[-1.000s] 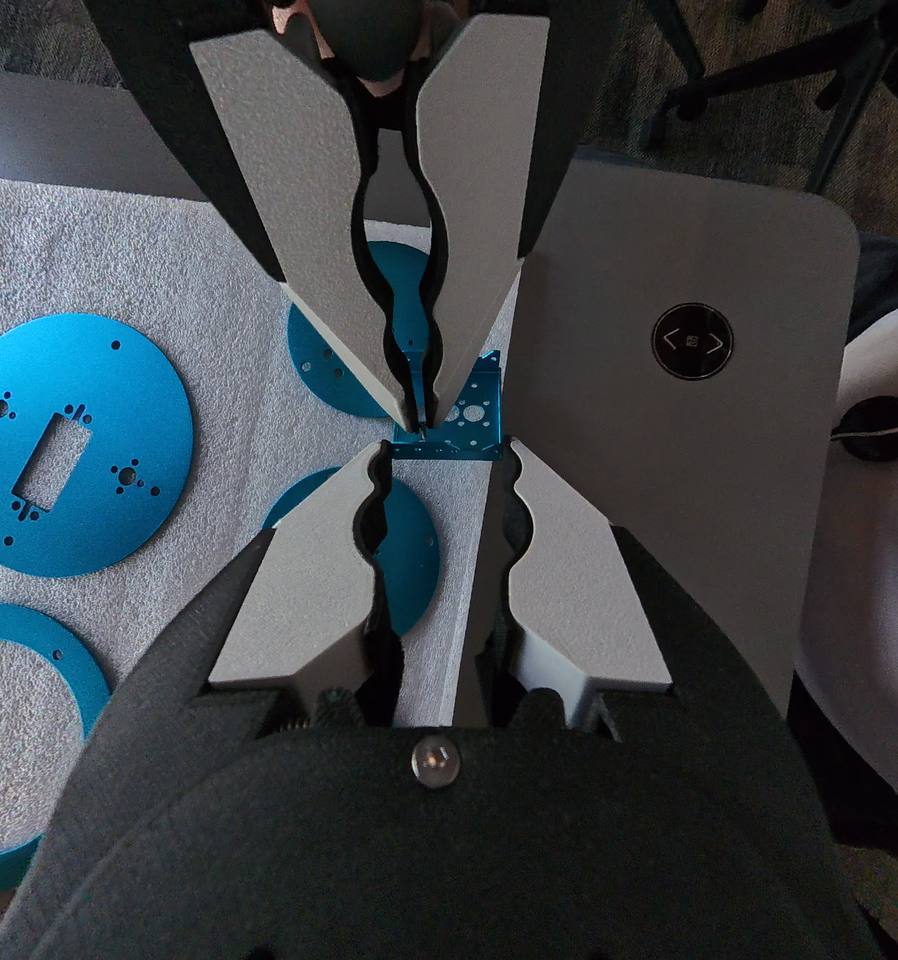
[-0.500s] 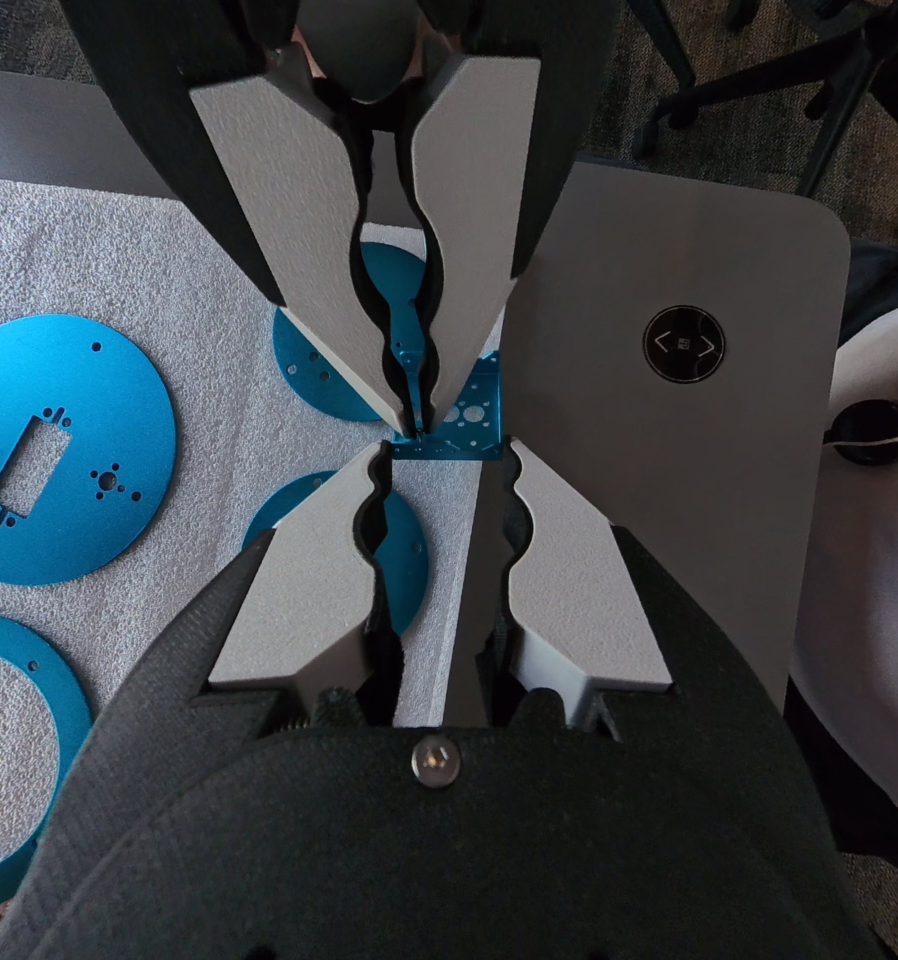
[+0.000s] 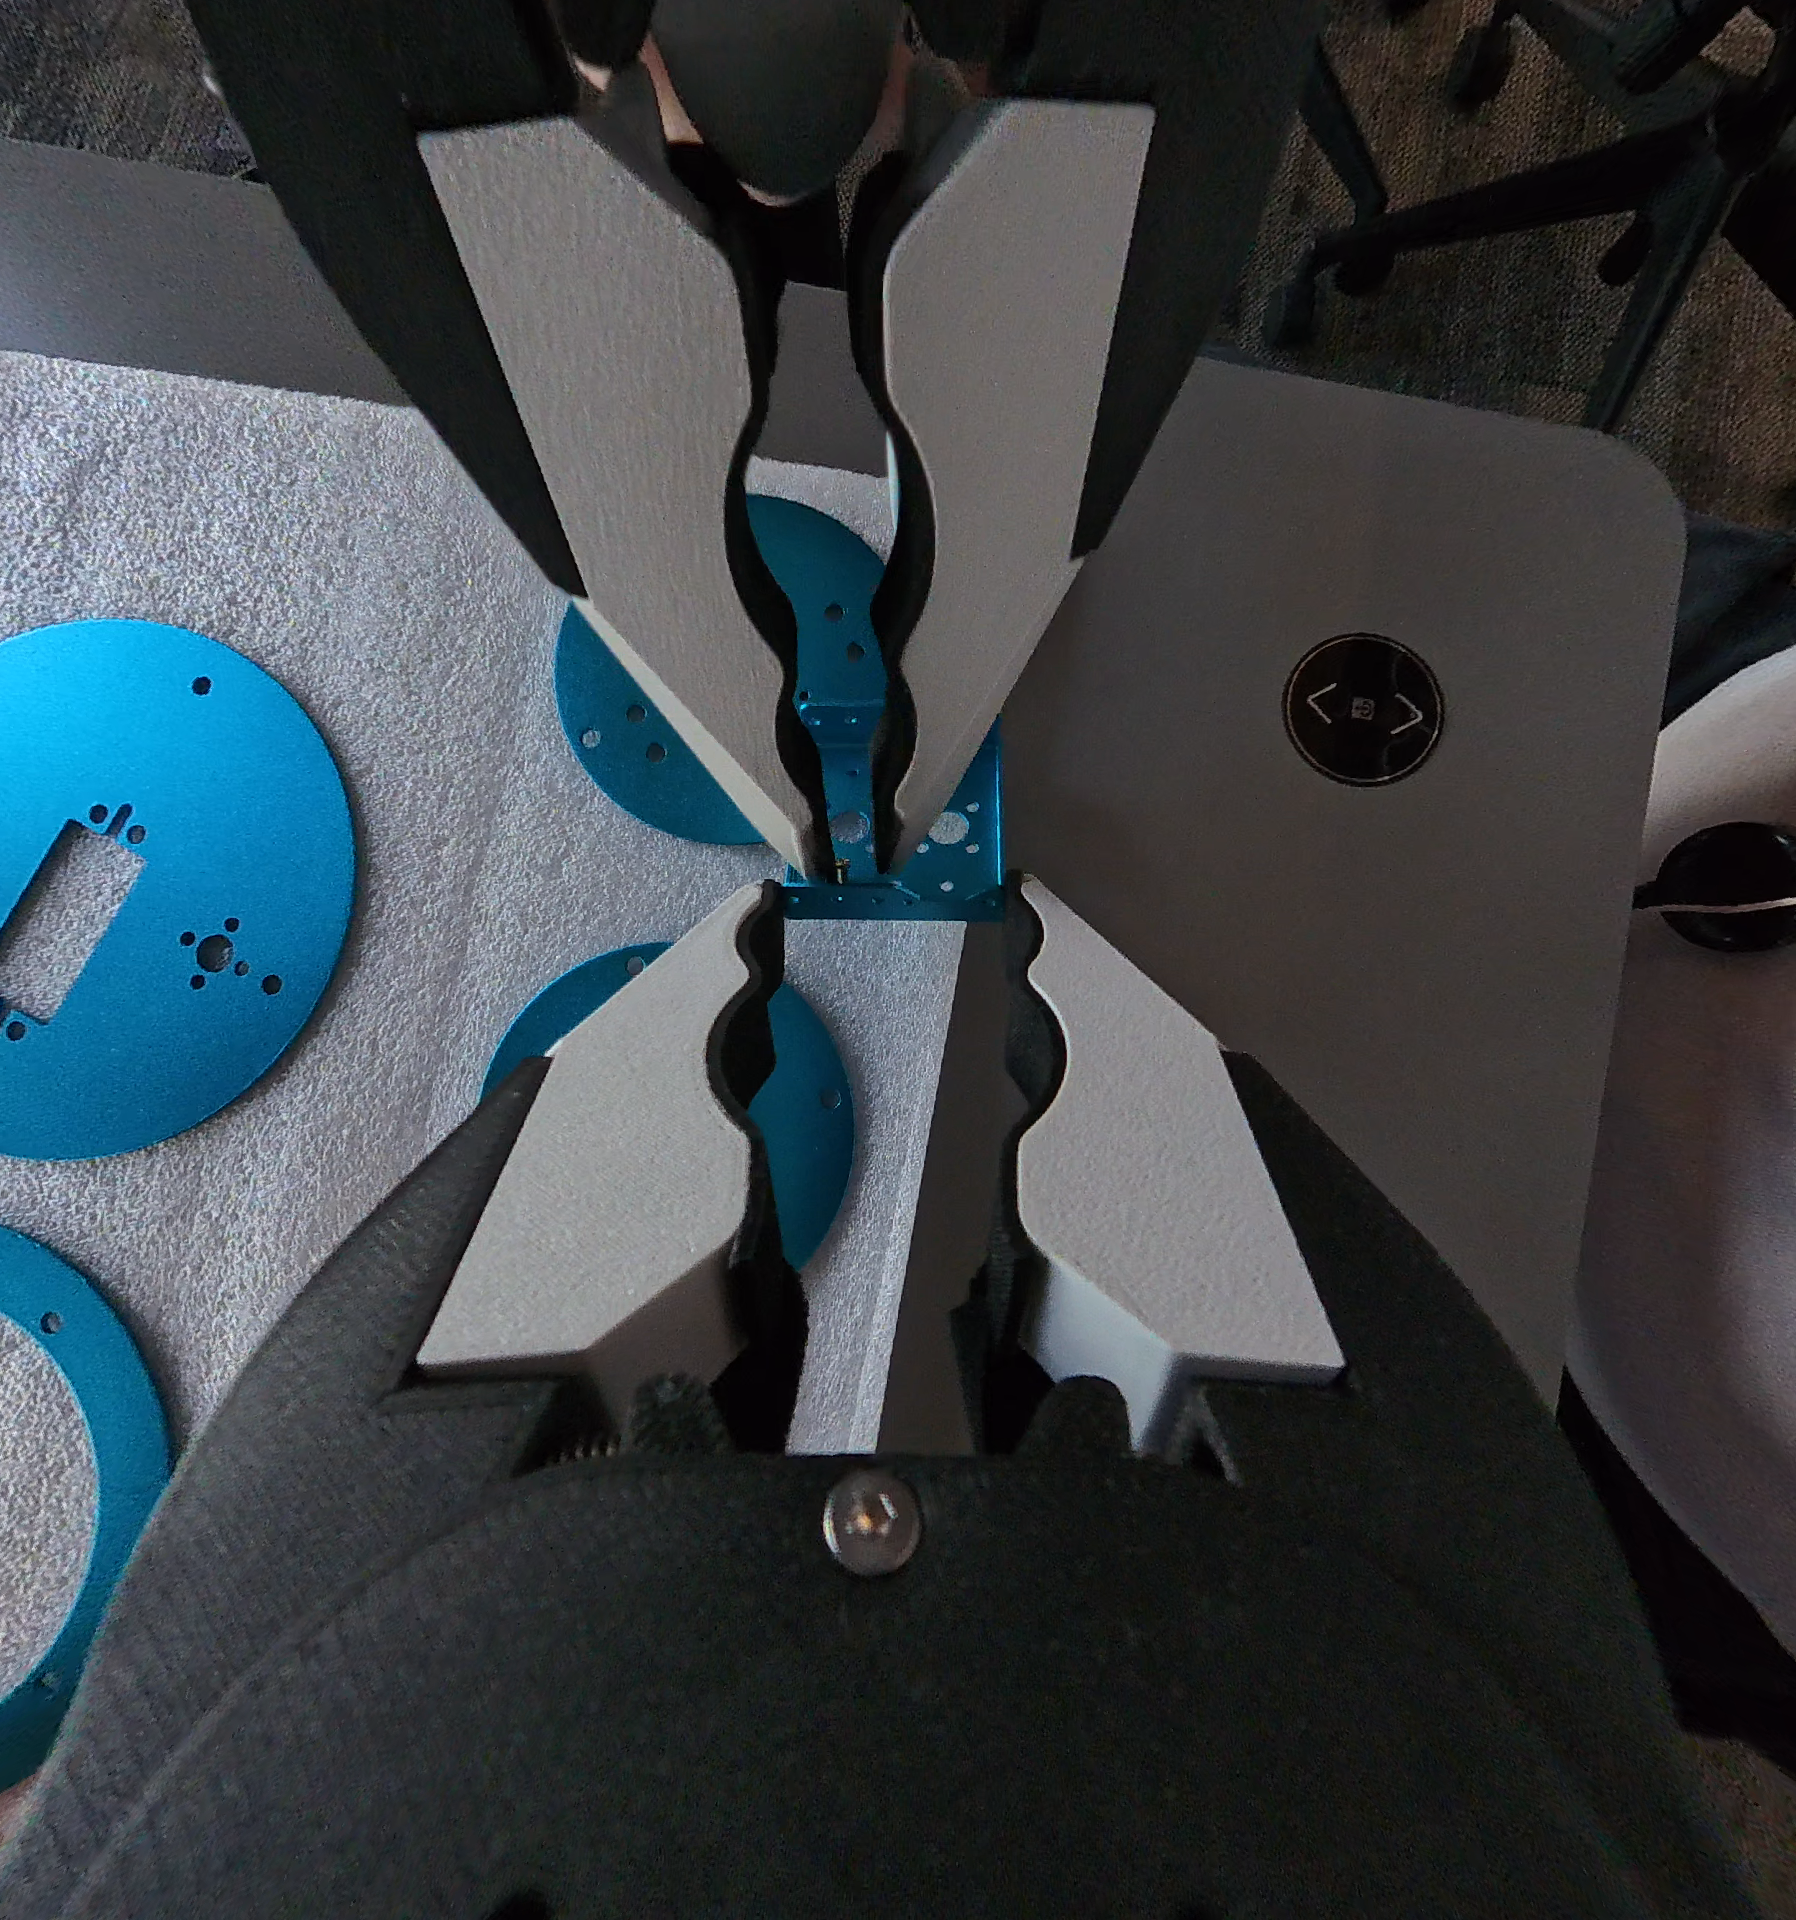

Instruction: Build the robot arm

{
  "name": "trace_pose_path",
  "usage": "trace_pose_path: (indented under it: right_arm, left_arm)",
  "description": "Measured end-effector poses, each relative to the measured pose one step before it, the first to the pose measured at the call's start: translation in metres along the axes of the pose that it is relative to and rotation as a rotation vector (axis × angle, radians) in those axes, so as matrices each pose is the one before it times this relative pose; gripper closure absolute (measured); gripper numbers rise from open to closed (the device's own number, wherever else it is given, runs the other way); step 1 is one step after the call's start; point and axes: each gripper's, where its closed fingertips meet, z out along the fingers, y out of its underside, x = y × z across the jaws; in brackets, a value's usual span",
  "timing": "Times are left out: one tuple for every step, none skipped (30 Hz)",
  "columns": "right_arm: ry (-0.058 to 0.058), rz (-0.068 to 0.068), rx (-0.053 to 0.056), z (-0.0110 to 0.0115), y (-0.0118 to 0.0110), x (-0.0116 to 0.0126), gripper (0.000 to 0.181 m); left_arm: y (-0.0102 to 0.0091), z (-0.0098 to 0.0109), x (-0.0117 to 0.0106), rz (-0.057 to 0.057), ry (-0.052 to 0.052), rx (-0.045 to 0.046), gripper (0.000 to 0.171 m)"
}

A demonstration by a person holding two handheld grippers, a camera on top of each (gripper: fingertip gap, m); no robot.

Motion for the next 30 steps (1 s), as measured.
trace_pose_path:
  right_arm:
    - [0.0046,0.0041,0.0055,-0.00079,0.00034,0.0007,0.175]
    - [0.0071,0.002,0.0049,-0.00129,0.00065,0.00095,0.175]
    - [0.0056,0.0042,0.0059,-0.00184,0.00084,0.00081,0.175]
    - [0.0049,0.0091,0.0105,-0.00251,0.00053,0.0009,0.175]
    - [0.005,0.0151,0.0204,-0.00289,-0.00029,0.00133,0.177]
    - [0.0002,0.0182,0.0283,-0.0029,-0.0012,0.00094,0.18]
    - [-0.0064,0.018,0.0291,-0.0024,-0.00121,-0.00015,0.181]
    - [-0.0005,0.0186,0.0248,-0.00151,-0.0008,0.00072,0.181]
    - [0.0038,0.0146,0.0146,-0.00041,0.00007,0.00137,0.181]
    - [-0.0017,0.0042,0.0094,0.00042,0.00005,-0.00035,0.181]
    - [-0.0061,-0.0025,0.0083,0.00075,-0.00066,-0.00161,0.181]
    - [0.0007,-0.0028,0.0025,0.00086,-0.00047,-0.00057,0.181]
    - [0.0006,-0.002,-0.0011,0.00074,-0.00023,-0.0003,0.181]
    - [-0.0027,0.0004,-0.0051,0.00084,0.00054,-0.00032,0.181]
    - [0.0051,-0.001,-0.0039,0.00069,0.00046,0.00114,0.181]
    - [0.0062,-0.0021,0.0013,0.00042,-0.00008,0.00132,0.181]
    - [-0.0084,0.0036,0.0034,0.00049,-0.00043,-0.00082,0.181]
    - [-0.0078,0.0037,-0.0004,0.00093,-0.00002,-0.00079,0.181]
    - [0.0034,-0.0044,-0.0038,0.0011,0.00045,0.00046,0.181]
    - [0.0017,-0.0052,-0.0037,0.0009,0.00035,0.00008,0.181]
    - [-0.0013,-0.0025,0.0016,0.00042,-0.00068,-0.00036,0.181]
    - [0.0004,-0.0021,0.0017,0.00036,-0.00062,-0.00015,0.181]
    - [0.0045,-0.0024,-0.0013,-0.00001,0.00008,0.00051,0.181]
    - [0.0004,0.0007,0.0023,-0.00027,0.00009,-0.00006,0.181]
    - [-0.0049,0.0058,0.0077,-0.00093,-0.00033,-0.00043,0.181]
    - [0.0022,0.0065,0.0111,-0.00206,-0.00049,0.0006,0.181]
    - [0.0072,0.0055,0.0108,-0.00274,-0.00043,0.00146,0.181]
    - [0.0085,0.0072,0.0086,-0.0029,-0.00028,0.00186,0.181]
    - [0.0039,0.006,0.0093,-0.00219,-0.00074,0.00118,0.181]
    - [-0.0034,0.0038,0.0087,-0.00105,-0.00109,-0.00031,0.181]
  left_arm:
    - [0.00018,0.00002,-0.00033,-0.0025,-0.002,0.00233,0.13]
    - [0.00016,-0.00014,-0.00028,-0.0007,-0.0027,0.0032,0.13]
    - [0.00004,-0.00022,-0.00012,-0.0004,-0.0027,0.0043,0.13]
    - [-0.00003,-0.00032,-0.00018,-0.0013,-0.0035,0.00489,0.13]
    - [0.00008,-0.00032,-0.00009,-0.0018,-0.003,0.00562,0.13]
    - [-0.0004,-0.00045,-0.00002,-0.0021,-0.0032,0.00819,0.13]
    - [-0.00039,-0.0003,-0.00016,-0.0026,-0.0032,0.00737,0.13]
    - [-0.00007,-0.00016,0.00003,-0.0024,-0.0012,0.00432,0.13]
    - [-0.00016,-0.00011,0.00002,-0.0015,-0.0004,0.00228,0.13]
    - [-0.00031,-0.0001,-0.00009,0.0,-0.002,0.00188,0.13]
    - [-0.00079,-0.00017,-0.00017,0.0025,-0.0027,0.00347,0.13]
    - [-0.00062,-0.0002,0.00005,0.003,-0.0018,0.00121,0.13]
    - [-0.00047,-0.0001,-0.00009,0.0026,-0.0017,-0.00052,0.13]
    - [-0.00064,-0.00016,-0.00009,0.0024,-0.0017,0.00069,0.13]
    - [-0.00078,-0.00005,0.00004,0.0009,-0.0001,0.00108,0.13]
    - [-0.00081,-0.00016,0.0,0.0002,0.0001,0.00136,0.13]
    - [-0.00077,-0.0001,-0.00011,0.0007,-0.0012,0.0021,0.13]
    - [-0.00087,-0.0002,-0.00003,0.0011,-0.001,0.00289,0.13]
    - [-0.00071,-0.00013,0.0,0.0002,-0.0006,0.00166,0.13]
    - [0.0001,0.00016,-0.00003,0.0011,-0.0014,-0.00232,0.13]
    - [0.00008,0.00022,0.0,0.0031,-0.0023,-0.00105,0.13]
    - [-0.00066,0.0001,0.00022,0.0024,-0.0015,0.00343,0.13]
    - [-0.00075,-0.00014,0.00026,-0.0002,-0.0001,0.00457,0.13]
    - [-0.00085,-0.00028,0.00011,-0.002,0.0002,0.00425,0.13]
    - [-0.00062,-0.0003,-0.00012,-0.0023,-0.0002,0.00353,0.13]
    - [-0.00015,-0.00024,-0.00034,-0.002,-0.001,0.00212,0.131]
    - [-0.00007,-0.00036,-0.00019,-0.0014,-0.0015,0.00265,0.131]
    - [-0.00015,-0.00037,-0.00006,-0.0008,-0.0016,0.00385,0.131]
    - [-0.00001,-0.00044,0.0,-0.0002,-0.0009,0.00281,0.131]
    - [0.00001,-0.00038,0.00007,0.0008,-0.0015,0.00113,0.131]
